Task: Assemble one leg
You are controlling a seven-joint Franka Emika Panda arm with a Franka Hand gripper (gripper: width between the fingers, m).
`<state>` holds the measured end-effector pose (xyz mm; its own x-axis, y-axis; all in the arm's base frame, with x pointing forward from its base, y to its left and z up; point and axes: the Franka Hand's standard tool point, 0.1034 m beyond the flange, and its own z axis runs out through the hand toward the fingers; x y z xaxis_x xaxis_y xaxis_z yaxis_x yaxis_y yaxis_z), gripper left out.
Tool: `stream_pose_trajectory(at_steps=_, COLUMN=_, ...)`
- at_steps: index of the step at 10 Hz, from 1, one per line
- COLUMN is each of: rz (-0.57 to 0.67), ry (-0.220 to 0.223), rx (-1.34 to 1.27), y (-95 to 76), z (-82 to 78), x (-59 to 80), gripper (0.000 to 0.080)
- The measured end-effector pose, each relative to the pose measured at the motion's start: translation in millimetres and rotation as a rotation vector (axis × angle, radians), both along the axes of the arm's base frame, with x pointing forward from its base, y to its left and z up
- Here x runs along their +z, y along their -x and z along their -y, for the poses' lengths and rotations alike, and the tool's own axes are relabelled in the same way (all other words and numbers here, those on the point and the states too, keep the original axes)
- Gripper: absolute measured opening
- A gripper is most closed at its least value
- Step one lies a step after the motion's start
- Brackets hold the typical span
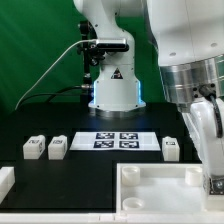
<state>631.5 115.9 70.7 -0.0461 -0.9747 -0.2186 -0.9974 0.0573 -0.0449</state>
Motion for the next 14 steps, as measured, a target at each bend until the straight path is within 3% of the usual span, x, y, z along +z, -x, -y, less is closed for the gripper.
stream_pose_trajectory(at_steps=1, rz=0.02, ry=0.006, rx=0.099, y=0.9, z=-3.7, x=1.5, gripper=0.059)
stream_pose_trajectory(at_steps=3, rz=0.063, ry=0.059, rx=0.456, y=1.4, z=-5.7, x=4.9, gripper=0.0637)
stream_pose_trajectory(at_steps=5, rz=0.101, ry=0.067, rx=0.642, y=1.2, z=-3.0, x=3.1, gripper=0.0646)
stream_pose_trajectory(at_steps=8, rz=0.159, ry=0.14, rx=1.141, y=0.2, z=-0.2, x=0.0, gripper=0.0649)
stream_pose_trajectory(at_steps=10, rz=0.197, ry=0.158, rx=1.336, y=-2.2, z=-1.9, x=1.4, gripper=0.0649)
stream_pose_trajectory(at_steps=12, rz=0.183, ry=0.151, rx=1.235, y=-1.9, z=-2.6, x=1.2, gripper=0.0386)
stream_pose_trajectory(at_steps=13, rz=0.173, ry=0.147, rx=1.17, y=-1.8, z=-3.1, x=1.2, gripper=0.0386)
stream_pose_trajectory(at_steps=14, rz=0.15, ry=0.146, rx=1.045, y=-1.6, z=-1.1, x=0.6, gripper=0.0296)
